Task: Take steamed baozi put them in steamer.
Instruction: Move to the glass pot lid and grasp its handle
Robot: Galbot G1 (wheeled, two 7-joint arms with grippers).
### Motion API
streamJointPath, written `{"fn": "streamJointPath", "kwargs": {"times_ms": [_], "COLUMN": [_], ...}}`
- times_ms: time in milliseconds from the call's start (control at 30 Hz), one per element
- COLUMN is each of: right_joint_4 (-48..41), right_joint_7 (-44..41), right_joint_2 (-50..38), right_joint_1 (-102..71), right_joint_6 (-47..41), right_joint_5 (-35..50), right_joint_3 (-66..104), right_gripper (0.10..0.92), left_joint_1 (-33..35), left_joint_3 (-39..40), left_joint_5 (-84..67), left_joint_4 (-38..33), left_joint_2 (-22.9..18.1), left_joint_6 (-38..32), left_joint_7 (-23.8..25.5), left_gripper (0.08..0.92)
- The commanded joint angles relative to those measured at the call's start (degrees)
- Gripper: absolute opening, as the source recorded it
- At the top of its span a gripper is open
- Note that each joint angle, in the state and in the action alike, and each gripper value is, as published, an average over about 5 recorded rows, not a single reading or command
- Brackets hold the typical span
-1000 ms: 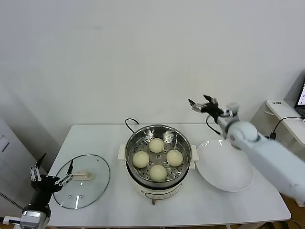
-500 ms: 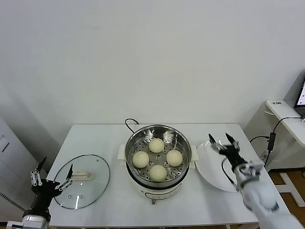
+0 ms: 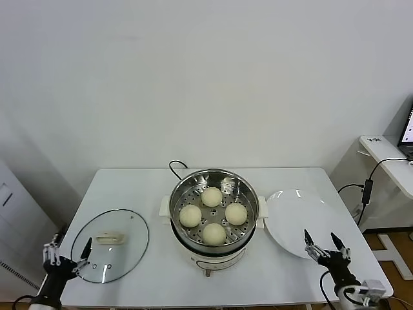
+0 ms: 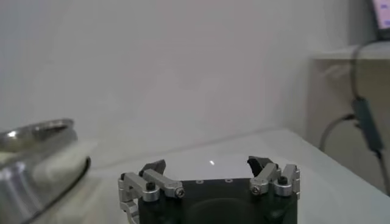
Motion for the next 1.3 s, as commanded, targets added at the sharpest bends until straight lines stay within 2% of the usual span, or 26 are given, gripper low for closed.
{"fn": "streamJointPath", "kwargs": {"times_ms": [33,467,833,1000,1300], "right_joint_4": [3.21,1.65,1.46,1.56,1.17], "right_joint_7": [-0.21,-1.05,-1.43,-1.45,-1.51], "right_joint_2": [5.03,6.85,7.66,7.67,7.86], "right_joint_1": [-7.04,-6.85,-7.23,-7.41,-7.41], "right_joint_6": [-0.33,1.17,1.79,1.91,1.99], "right_joint_5": [-3.78,-6.41,-6.37,-6.34,-6.42], "right_joint_3": [4.50,2.08,2.64,2.82,2.72], "right_gripper": [0.823,0.823,0.823,0.823,0.823], "left_joint_1": [-4.73,-12.71,-15.74,-16.86,-17.77], "left_joint_3": [0.66,0.68,3.46,3.31,4.38], "left_joint_5": [34.36,35.87,36.40,36.56,36.70], "left_joint_4": [14.79,20.01,21.25,22.82,21.60], "left_joint_2": [2.39,1.64,1.65,1.93,2.17], "left_joint_6": [-13.12,-5.74,-2.11,-1.15,0.39], "left_joint_7": [-13.50,-12.01,-8.95,-9.14,-9.62], "left_gripper": [0.823,0.823,0.823,0.823,0.823]}}
